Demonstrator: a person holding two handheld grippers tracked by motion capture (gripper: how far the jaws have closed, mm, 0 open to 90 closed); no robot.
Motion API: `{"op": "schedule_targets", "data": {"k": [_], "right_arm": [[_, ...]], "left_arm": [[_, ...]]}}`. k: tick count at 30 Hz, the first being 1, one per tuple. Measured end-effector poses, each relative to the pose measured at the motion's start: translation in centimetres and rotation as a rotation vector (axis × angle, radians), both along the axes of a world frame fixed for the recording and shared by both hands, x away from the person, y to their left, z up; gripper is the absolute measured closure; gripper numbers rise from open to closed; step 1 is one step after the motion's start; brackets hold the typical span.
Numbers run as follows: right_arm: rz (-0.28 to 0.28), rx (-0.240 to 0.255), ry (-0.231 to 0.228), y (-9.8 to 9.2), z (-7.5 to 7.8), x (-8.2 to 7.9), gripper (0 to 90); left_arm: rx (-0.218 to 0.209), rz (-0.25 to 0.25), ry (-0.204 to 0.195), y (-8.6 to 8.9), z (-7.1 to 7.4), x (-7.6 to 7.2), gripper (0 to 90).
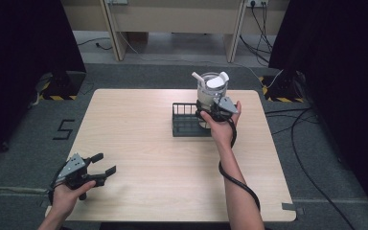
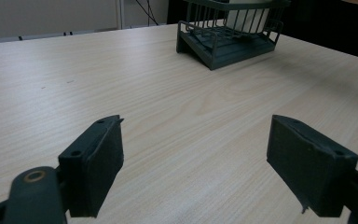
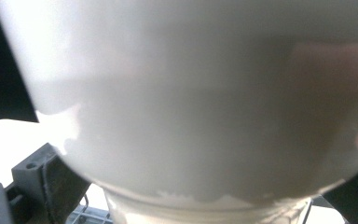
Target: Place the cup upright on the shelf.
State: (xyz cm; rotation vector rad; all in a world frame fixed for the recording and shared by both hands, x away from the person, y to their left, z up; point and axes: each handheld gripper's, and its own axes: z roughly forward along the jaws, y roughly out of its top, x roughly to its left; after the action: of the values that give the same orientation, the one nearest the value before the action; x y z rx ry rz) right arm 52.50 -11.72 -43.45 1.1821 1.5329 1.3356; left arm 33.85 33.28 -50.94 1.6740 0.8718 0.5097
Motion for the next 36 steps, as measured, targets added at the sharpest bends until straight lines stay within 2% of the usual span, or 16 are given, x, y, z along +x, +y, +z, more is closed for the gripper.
{"op": "schedule_targets", "data": {"k": [6, 31, 36], "right_arm": [[-0.002, -0.015, 0.008, -0.1, 0.0, -0.6, 1.1], [-0.006, 0.002, 0.027, -2.1, 0.4, -3.2, 3.3], [-0.004, 0.015, 0.043, -2.7, 0.2, -3.9, 5.8]], "left_arm": [[-0.002, 0.002, -0.002, 0.0, 0.0, 0.0, 17.8], [-0.002, 0.009, -0.006, -0.1, 0.0, 0.0, 17.6], [0.004, 0.008, -0.005, -0.1, 0.0, 0.0, 17.6]]}}
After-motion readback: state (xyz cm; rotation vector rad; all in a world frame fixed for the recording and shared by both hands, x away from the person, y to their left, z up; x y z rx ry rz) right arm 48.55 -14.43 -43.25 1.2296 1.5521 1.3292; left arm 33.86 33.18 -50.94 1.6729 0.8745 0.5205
